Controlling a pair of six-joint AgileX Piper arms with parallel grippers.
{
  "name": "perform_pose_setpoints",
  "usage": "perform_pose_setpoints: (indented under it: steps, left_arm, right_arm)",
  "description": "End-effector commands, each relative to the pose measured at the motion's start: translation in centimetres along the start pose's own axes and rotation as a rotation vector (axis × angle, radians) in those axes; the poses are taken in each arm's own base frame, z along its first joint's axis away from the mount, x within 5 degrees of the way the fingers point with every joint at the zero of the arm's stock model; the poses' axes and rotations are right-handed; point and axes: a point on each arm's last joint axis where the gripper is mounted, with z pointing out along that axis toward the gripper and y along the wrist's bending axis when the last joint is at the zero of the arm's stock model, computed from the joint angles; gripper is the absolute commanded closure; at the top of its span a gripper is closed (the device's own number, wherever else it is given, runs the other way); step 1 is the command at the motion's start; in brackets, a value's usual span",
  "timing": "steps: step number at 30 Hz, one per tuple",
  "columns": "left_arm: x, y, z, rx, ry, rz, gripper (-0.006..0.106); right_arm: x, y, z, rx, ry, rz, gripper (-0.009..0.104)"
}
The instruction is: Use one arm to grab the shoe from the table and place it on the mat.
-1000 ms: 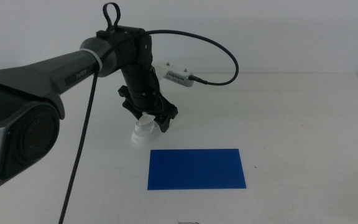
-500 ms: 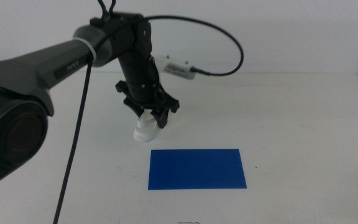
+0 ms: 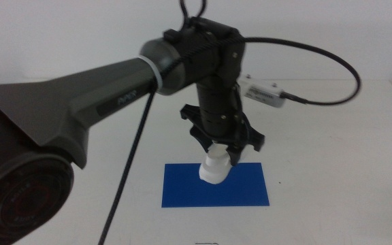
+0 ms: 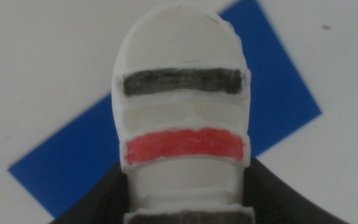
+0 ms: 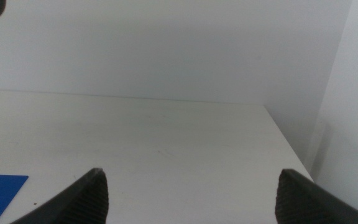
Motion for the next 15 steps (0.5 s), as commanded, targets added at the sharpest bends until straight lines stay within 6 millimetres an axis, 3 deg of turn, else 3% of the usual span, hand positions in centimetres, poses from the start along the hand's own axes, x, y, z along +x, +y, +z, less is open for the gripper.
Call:
perform_pose_setpoints:
  steps: [1, 10, 12, 15]
  left_arm:
    - [0.41, -1.09, -3.76, -0.016, -0.056, 0.020, 0.096]
    - [0.43, -1.28, -3.74, -0.042, -0.059, 0.008, 0.096]
    - [0.41, -1.29, -3.74, -0.038, -0.064, -0.100, 0.096]
    - [0.46, -1.28, -3.74, -0.030, -0.064, -0.399, 0.096]
  right_arm:
    - [-1.40, -0.10, -0.31, 0.008, -0.113, -0.013, 0.001]
    - [-1.40, -0.10, -0.31, 0.008, -0.113, -0.013, 0.001]
    - [-1.40, -0.10, -0.31, 0.008, -0.113, -0.013, 0.001]
    - [-1.40, -0.10, -0.31, 0.008, -0.113, -0.013, 0.001]
